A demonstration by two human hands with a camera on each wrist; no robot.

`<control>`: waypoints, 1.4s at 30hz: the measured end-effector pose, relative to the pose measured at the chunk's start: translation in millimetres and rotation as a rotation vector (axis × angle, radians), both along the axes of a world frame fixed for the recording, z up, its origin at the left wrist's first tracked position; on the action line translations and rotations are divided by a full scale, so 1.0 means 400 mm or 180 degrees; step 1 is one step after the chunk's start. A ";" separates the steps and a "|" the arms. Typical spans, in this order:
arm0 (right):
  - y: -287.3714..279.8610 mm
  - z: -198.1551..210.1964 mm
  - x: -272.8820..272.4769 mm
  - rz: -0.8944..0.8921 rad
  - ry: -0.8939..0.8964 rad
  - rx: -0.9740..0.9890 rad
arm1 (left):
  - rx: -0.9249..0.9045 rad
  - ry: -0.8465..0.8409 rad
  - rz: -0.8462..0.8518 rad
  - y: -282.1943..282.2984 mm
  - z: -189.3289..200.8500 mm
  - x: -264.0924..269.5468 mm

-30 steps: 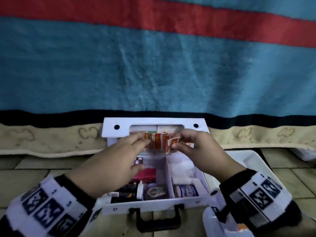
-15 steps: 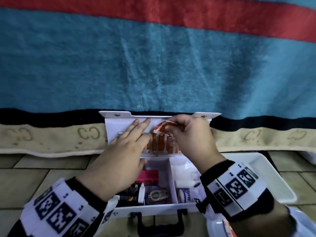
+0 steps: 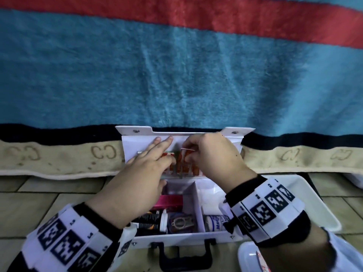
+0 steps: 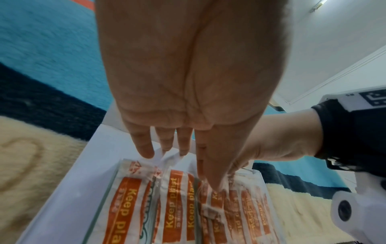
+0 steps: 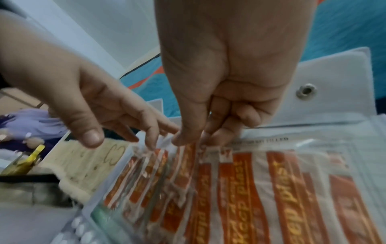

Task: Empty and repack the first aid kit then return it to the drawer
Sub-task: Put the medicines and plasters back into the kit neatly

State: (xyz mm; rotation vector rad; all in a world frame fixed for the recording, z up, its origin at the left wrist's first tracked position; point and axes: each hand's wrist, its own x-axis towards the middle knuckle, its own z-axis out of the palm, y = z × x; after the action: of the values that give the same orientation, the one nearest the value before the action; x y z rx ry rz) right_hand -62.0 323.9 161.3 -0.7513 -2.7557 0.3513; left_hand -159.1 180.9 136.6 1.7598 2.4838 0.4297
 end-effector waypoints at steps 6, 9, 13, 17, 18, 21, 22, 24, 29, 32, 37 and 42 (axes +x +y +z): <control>-0.006 0.002 -0.010 0.0131 -0.0061 0.0093 | 0.0021 0.0002 0.0013 0.002 0.004 0.001; -0.015 -0.011 -0.018 0.0231 -0.0209 0.0274 | 0.0033 0.0008 0.0010 0.005 0.004 0.001; -0.024 0.002 -0.015 0.0361 -0.0163 0.0212 | 0.0024 -0.0022 0.0006 0.003 0.002 -0.004; -0.028 0.007 -0.009 0.0231 -0.0279 0.0166 | 0.0065 0.0060 -0.0027 0.004 -0.002 -0.006; -0.028 0.007 -0.007 0.0219 -0.0342 0.0239 | 0.0069 0.0042 -0.0028 0.004 -0.002 -0.006; -0.028 0.020 0.010 0.0175 -0.0269 0.0401 | 0.0093 0.0037 -0.0010 0.002 0.001 -0.004; -0.027 0.028 0.023 0.0159 -0.0131 0.0398 | 0.0090 0.0054 0.0006 0.002 0.003 -0.002; -0.026 0.050 0.066 0.0130 0.0161 0.0330 | 0.0012 0.0102 0.0058 0.001 0.003 0.004; -0.024 0.080 0.266 -0.0171 0.0391 -0.0052 | -0.0220 0.0376 0.0232 -0.001 0.000 0.079; -0.002 0.023 0.392 -0.0619 -0.0305 -0.0085 | -0.0183 0.0404 0.0248 0.011 0.001 0.135; -0.007 -0.136 0.549 -0.0770 -0.1637 -0.0236 | -0.0053 0.0240 0.0400 0.020 -0.004 0.148; -0.006 -0.242 0.540 -0.0491 -0.1616 -0.0072 | 0.0511 0.0241 0.0536 0.033 0.005 0.120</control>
State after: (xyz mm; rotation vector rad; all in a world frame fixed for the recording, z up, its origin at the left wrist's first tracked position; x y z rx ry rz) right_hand 154.0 321.4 64.4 -1.1925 -3.1274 0.1766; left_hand -111.1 194.3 138.5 1.6538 2.7337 0.6008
